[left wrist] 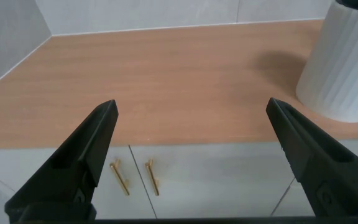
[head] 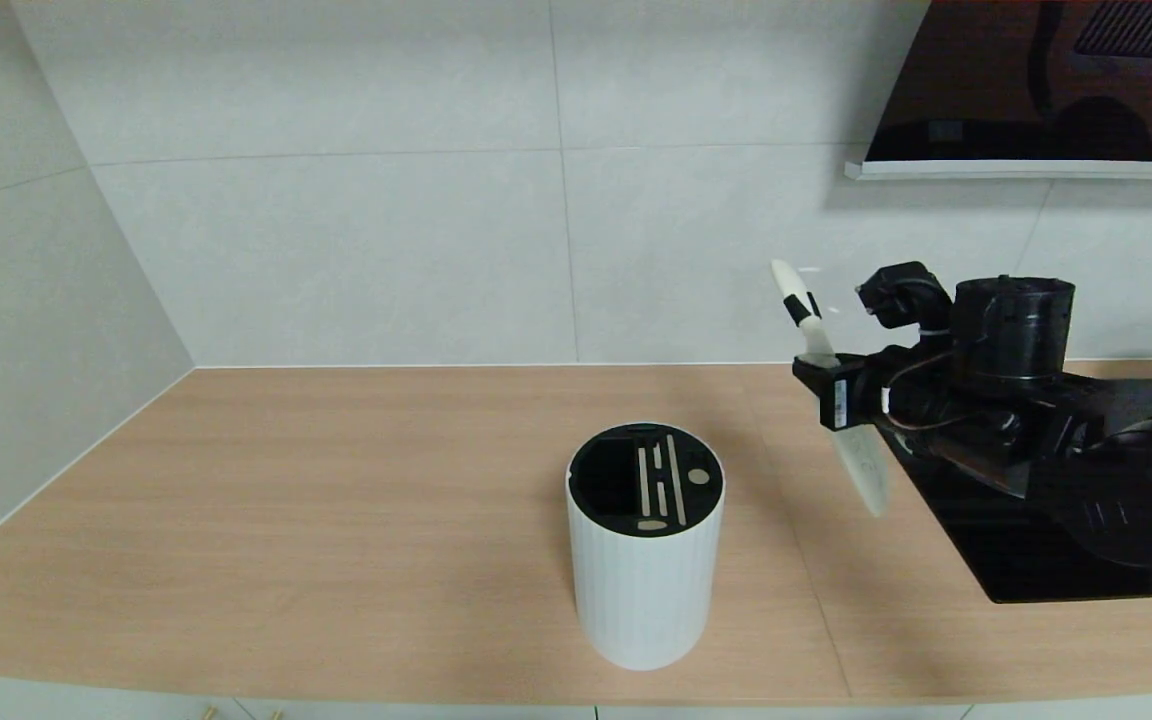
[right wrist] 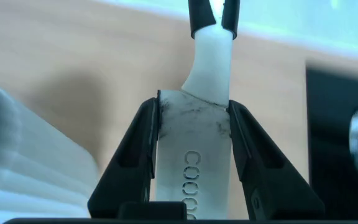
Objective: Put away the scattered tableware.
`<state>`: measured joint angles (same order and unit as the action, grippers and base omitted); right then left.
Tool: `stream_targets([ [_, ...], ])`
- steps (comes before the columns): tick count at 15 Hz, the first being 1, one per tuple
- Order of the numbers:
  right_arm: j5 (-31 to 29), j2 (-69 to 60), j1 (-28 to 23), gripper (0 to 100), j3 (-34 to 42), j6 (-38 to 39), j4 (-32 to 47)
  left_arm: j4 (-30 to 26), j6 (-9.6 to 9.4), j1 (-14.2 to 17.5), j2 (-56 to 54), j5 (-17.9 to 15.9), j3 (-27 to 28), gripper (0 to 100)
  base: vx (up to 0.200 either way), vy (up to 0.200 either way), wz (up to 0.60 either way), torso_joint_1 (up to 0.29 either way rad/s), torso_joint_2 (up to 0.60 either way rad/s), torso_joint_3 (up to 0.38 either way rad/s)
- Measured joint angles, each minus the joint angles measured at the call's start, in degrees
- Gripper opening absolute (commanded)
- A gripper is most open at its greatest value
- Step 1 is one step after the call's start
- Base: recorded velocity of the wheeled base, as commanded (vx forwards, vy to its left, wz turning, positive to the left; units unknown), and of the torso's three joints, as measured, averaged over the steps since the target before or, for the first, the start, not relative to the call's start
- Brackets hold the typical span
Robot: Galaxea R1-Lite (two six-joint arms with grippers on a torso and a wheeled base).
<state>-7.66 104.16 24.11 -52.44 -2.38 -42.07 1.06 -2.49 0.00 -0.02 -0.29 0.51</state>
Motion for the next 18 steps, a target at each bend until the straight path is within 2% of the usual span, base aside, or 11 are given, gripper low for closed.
stream_targets([
  [2, 0.07, -0.85, 1.82, 0, -3.51, -0.22, 0.5, -0.13, 0.55, -0.07, 0.21, -1.26, 3.86, 100, 0.0, 0.0, 0.0, 0.0, 0.0, 0.0],
  [3, 0.13, -1.07, 2.45, 0, -4.58, -0.44, 0.96, -1.96, 0.68, -0.35, 0.96, -3.32, 7.09, 100, 0.0, 0.0, 0.0, 0.0, 0.0, 0.0],
  [6, 0.09, -1.23, 5.13, 0, -7.12, -0.51, 2.5, -5.11, 1.83, -2.12, 9.0, -11.34, 17.51, 100, 0.0, 0.0, 0.0, 0.0, 0.0, 0.0],
  [8, 0.0, -1.51, 6.75, 0, -7.62, -0.4, 3.21, -5.46, 2.95, -3.17, 19.02, -16.88, 25.44, 100, 0.0, 0.0, 0.0, 0.0, 0.0, 0.0],
  [10, -1.89, -1.88, 7.28, 0, -7.06, -0.2, 2.63, -3.88, 3.68, -3.8, 29.89, -21.8, 31.71, 100, 0.0, 0.0, 0.0, 0.0, 0.0, 0.0],
  [12, -3.4, -2.76, 7.61, 0, -6.84, -0.09, 2.47, 0.82, 5.13, -5.84, 40.98, -25.98, 35.43, 100, 0.0, 0.0, 0.0, 0.0, 0.0, 0.0],
  [15, -4.16, -4.52, 10.08, 0, -6.4, 0.22, 2.9, 13.45, 11.57, -12.35, 55.42, -28.44, 37.58, 100, 0.0, 0.0, 0.0, 0.0, 0.0, 0.0],
  [18, -6.6, -5.6, 14.25, 0, -5.49, 0.82, 2.99, 32.51, 19.07, -19.24, 69.36, -28.82, 37.68, 100, 0.0, 0.0, 0.0, 0.0, 0.0, 0.0],
])
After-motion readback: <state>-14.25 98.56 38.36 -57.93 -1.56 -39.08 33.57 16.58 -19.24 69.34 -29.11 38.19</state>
